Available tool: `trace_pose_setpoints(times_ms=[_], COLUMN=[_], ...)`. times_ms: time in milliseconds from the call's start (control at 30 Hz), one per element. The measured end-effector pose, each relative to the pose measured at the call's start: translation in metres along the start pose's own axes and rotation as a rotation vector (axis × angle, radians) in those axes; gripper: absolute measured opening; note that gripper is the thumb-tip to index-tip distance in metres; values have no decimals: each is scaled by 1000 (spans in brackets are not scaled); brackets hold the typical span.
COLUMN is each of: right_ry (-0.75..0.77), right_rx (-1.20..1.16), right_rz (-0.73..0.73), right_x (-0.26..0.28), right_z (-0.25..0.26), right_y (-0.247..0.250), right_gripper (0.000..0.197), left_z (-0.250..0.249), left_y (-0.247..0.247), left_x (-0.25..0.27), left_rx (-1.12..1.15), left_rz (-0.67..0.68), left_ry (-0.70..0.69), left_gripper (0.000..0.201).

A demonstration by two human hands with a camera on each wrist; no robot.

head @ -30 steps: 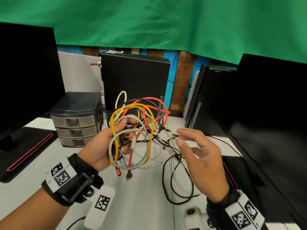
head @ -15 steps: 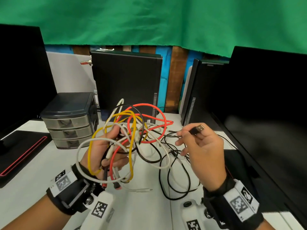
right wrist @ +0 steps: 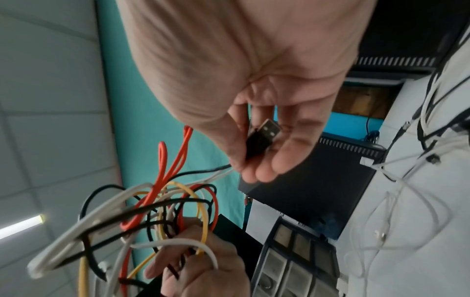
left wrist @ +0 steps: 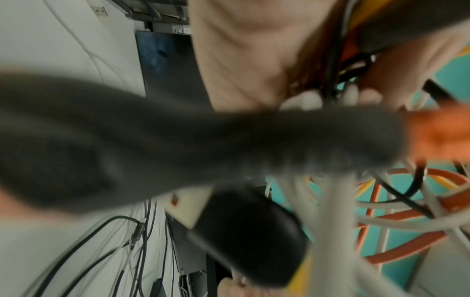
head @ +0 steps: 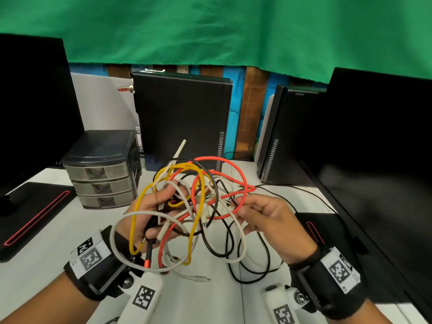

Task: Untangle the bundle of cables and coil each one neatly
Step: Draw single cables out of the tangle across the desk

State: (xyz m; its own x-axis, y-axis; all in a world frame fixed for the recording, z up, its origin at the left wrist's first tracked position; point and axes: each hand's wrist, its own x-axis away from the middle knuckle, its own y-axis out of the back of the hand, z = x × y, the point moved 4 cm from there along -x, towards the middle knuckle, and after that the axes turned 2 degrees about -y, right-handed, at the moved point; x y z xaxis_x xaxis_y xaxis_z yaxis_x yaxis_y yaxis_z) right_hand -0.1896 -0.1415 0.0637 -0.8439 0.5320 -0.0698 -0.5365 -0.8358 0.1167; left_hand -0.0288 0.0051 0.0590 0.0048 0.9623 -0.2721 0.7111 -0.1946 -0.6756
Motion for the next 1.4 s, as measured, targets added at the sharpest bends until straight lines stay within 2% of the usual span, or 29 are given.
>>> trace_pose_setpoints(times_ms=[133,233,333,367,433,567,633,767,900,967,1067,1133,1233,1300,1400], right_ry=[60,45,18,30,96,334,422,499,679,634,398,302,238,216,255], right_rx=[-31,-8,43,68,105,183,210,263,368,441,581,590,312,180,174], right_rz=[-35,-80,-231,-304,-430,-525,-510,-425,-202,-159,-287,-336,-301,-285,-180], right_x=[-1,-3,-7,-9,-7,10,20,36,62,64,47,38,31,27,25], right_z=[4,2,-3,-3,3,34,48,62,70,61,43,36,33,31,30], right_y=[3,6,21,28,42,44,34,7,-37,-51,-48,-41,-34,-29,-26], right_gripper=[24,24,19,17,14,11,11,15,11,19,35,38,16,16,19], left_z=[-1,-2,-3,-3,-4,-1,1,3,9,13,21,29,35,36,35], left_y=[-5,-8,-8,-8,-12,-12,-11,-10,-13,-16,-22,-27,-29,-29,-28], left_x=[3,2,0,-1,-2,-4,-5,-7,-8,-10,-9,-10,-10,-11,-14], left_rx=[-263,-269,-280,-289,-314,-478,-503,-470,-407,-426,-513,-615,-663,-667,-525], left_rz=[-233,-292,-412,-458,-505,-519,-532,-560,-551,-547,-590,-569,-551,-573,-685], left_ry=[-6,10,2,-17,-64,-84,-86,-122,-192,-217,-275,-280,-251,-234,-261], left_gripper=[38,43,52,46,31,26,27,38,43,41,29,22,16,18,24])
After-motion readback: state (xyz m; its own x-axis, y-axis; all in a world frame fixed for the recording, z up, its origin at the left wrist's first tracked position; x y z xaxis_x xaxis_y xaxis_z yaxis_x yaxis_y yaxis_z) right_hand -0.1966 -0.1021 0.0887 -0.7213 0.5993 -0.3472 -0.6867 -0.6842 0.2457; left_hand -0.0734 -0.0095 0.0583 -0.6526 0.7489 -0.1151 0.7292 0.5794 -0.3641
